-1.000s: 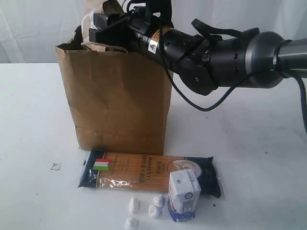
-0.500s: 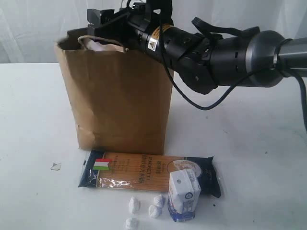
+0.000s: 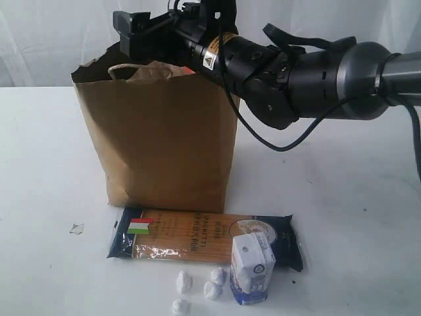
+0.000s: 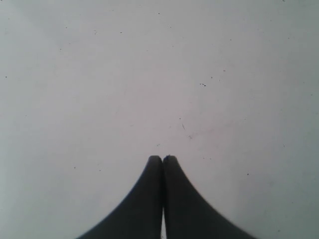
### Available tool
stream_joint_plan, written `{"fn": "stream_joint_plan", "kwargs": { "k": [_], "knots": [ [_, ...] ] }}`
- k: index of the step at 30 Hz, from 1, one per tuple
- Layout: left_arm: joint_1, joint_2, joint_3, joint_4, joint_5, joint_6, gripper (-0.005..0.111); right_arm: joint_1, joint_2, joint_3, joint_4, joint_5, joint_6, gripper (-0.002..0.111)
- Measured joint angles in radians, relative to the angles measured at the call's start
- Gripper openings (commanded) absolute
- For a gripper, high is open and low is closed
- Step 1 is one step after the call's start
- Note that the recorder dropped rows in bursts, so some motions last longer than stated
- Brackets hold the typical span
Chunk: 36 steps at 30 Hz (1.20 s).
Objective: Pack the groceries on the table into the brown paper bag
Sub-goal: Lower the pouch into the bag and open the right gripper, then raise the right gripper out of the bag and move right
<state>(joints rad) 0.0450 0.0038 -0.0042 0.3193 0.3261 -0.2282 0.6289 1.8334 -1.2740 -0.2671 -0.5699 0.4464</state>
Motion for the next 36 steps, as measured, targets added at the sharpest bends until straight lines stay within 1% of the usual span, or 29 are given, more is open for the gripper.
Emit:
{"fn": "stream_joint_plan", "kwargs": {
  "k": [8,14,16,18,19,21,23,27,29,31,36],
  "knots": [
    [0.0,0.0,0.0,0.0,0.0,0.0,0.0,0.0,0.0,0.0,0.0,-0.001,0.002,0.082],
    [0.0,0.0,0.0,0.0,0.0,0.0,0.0,0.0,-0.021,0.0,0.002,-0.093,0.002,0.082],
    [0.0,0.0,0.0,0.0,0.0,0.0,0.0,-0.002,-0.046,0.0,0.002,-0.103,0.002,0.082],
    [0.0,0.0,0.0,0.0,0.0,0.0,0.0,-0.009,-0.082,0.0,0.004,-0.091,-0.002,0.079],
    [0.0,0.0,0.0,0.0,0.0,0.0,0.0,-0.011,-0.1,0.0,0.006,-0.076,-0.015,0.076],
    [0.0,0.0,0.0,0.0,0.0,0.0,0.0,-0.017,-0.136,0.0,0.035,-0.023,-0.055,0.065],
    [0.0,0.0,0.0,0.0,0.0,0.0,0.0,-0.022,-0.168,0.0,0.09,0.07,-0.114,0.048],
    [0.0,0.0,0.0,0.0,0.0,0.0,0.0,-0.056,-0.25,0.0,0.185,0.326,-0.288,0.013],
    [0.0,0.0,0.0,0.0,0.0,0.0,0.0,-0.079,-0.299,0.0,0.2,0.455,-0.337,0.0],
    [0.0,0.0,0.0,0.0,0.0,0.0,0.0,-0.104,-0.345,0.0,0.208,0.591,-0.369,0.0],
    [0.0,0.0,0.0,0.0,0.0,0.0,0.0,-0.172,-0.434,0.0,0.208,0.828,-0.436,0.0]
  ]
}}
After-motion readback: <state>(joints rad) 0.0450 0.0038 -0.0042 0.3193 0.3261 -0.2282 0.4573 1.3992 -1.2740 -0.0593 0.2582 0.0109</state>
